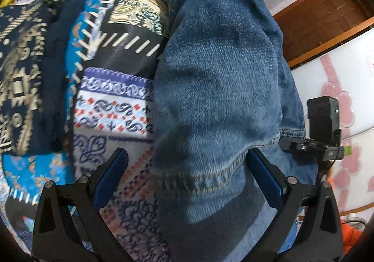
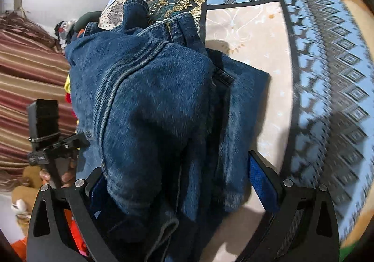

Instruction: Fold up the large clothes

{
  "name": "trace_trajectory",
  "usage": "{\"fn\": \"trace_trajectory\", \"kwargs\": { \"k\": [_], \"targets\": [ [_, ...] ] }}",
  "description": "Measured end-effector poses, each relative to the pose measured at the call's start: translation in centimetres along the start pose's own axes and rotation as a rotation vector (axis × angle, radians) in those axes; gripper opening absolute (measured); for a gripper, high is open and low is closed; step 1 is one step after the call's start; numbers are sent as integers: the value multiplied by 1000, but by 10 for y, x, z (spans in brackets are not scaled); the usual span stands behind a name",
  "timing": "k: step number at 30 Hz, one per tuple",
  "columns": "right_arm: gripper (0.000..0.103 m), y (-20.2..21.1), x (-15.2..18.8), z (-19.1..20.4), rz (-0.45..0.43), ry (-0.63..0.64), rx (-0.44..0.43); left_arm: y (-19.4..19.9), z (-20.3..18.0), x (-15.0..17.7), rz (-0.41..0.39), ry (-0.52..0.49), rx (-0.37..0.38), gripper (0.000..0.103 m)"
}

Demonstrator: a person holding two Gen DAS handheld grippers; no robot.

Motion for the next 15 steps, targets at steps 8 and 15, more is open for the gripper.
{"fn": "trace_trajectory", "kwargs": {
  "k": [8, 15],
  "targets": [
    [87, -3, -4, 9, -27, -10, -30, -8, -15, -15, -4, 42, 88, 82],
    [41, 21, -1, 32, -60, 12, -10, 15, -42, -13, -75, -12, 74, 54]
  ]
}}
Point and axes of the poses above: each gripper's, at about its wrist camera, not at the fingertips, and y roughly against the way its jaws point, z to its left, x to its underside, the point moved 8 cm from there along -y, roughly the way its jaws point, and after that the axes turned 7 degrees about -z, right-handed, at the moved point
